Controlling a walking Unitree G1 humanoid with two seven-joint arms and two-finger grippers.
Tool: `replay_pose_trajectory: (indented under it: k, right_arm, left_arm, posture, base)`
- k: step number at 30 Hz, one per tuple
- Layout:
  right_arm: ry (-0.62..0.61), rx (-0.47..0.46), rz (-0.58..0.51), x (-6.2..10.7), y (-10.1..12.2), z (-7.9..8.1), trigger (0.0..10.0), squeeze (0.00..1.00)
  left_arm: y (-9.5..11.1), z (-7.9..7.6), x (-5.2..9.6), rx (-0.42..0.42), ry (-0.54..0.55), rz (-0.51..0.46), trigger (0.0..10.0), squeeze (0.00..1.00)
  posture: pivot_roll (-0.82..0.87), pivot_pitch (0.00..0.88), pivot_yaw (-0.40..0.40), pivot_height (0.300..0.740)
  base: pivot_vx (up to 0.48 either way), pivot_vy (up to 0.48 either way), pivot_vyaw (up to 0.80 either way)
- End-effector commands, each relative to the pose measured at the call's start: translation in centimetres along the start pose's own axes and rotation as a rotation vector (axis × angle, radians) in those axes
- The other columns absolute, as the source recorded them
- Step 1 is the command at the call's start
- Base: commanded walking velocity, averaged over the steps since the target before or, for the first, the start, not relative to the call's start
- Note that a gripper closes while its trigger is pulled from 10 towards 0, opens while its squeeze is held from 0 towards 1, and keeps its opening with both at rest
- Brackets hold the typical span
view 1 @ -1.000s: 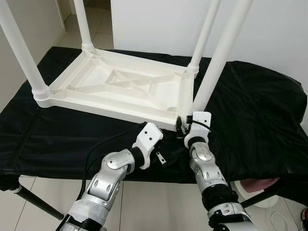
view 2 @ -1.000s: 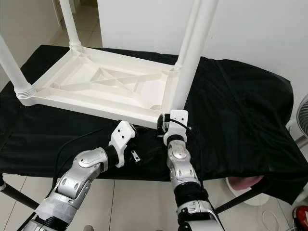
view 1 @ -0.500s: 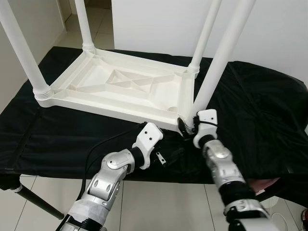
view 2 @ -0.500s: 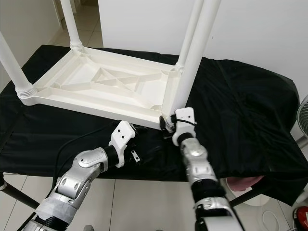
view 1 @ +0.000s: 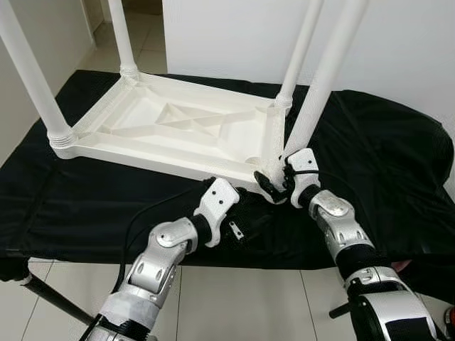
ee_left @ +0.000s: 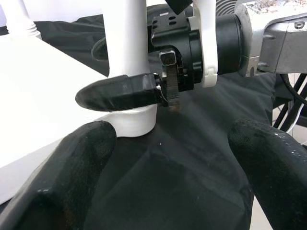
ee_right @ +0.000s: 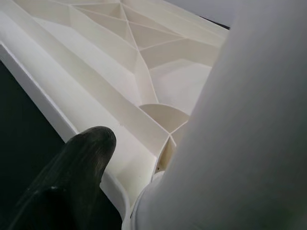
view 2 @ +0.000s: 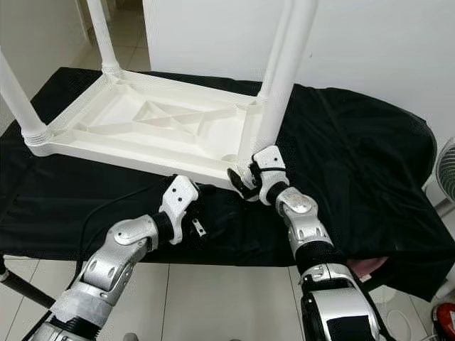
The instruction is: Building children table
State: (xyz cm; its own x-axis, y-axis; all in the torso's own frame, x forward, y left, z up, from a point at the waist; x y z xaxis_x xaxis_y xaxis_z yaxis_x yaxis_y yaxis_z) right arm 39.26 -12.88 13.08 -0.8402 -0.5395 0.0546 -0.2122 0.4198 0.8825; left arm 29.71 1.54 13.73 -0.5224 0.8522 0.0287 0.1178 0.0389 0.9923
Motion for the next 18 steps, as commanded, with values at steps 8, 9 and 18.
replay_pose_trajectory:
  k: [8,9,18]
  right_arm:
    - [0.149,0.003,0.091,-0.7,-1.6,1.8,0.0,0.00]
    - [0.149,0.003,0.091,-0.7,-1.6,1.8,0.0,0.00]
    - [0.134,-0.026,0.100,-0.1,-2.4,1.3,2.4,0.00]
  left_arm:
    - [0.5,0.7,0.0,-0.017,0.070,-0.017,10.0,0.00]
    - [0.5,0.7,0.0,-0.017,0.070,-0.017,10.0,0.00]
    - [0.5,0.7,0.0,-0.014,0.069,-0.019,10.0,0.00]
  posture:
    - [0.01,0.000,-0.061,0.740]
    - [0.01,0.000,-0.061,0.740]
    - [0.00,0.000,-0.057,0.740]
  base:
    - [0.000,0.000,0.00]
    - [0.000,0.000,0.00]
    - [0.000,0.000,0.00]
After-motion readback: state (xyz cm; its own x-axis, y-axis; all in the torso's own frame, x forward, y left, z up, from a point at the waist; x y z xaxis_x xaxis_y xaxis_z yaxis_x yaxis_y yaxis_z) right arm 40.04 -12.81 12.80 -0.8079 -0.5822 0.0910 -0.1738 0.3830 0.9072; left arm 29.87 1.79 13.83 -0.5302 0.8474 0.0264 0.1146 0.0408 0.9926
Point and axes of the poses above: a point about 5 cm out from each wrist's last joint towards the gripper, its own x axis pointing back from the gripper into the wrist, its own y axis along the axis of the wrist's last joint, z = x × y, the point moved 4 cm from there along -x, pointing out of the wrist towards the gripper, and after that the axes turned 14 degrees about x, right-handed, at the moved point
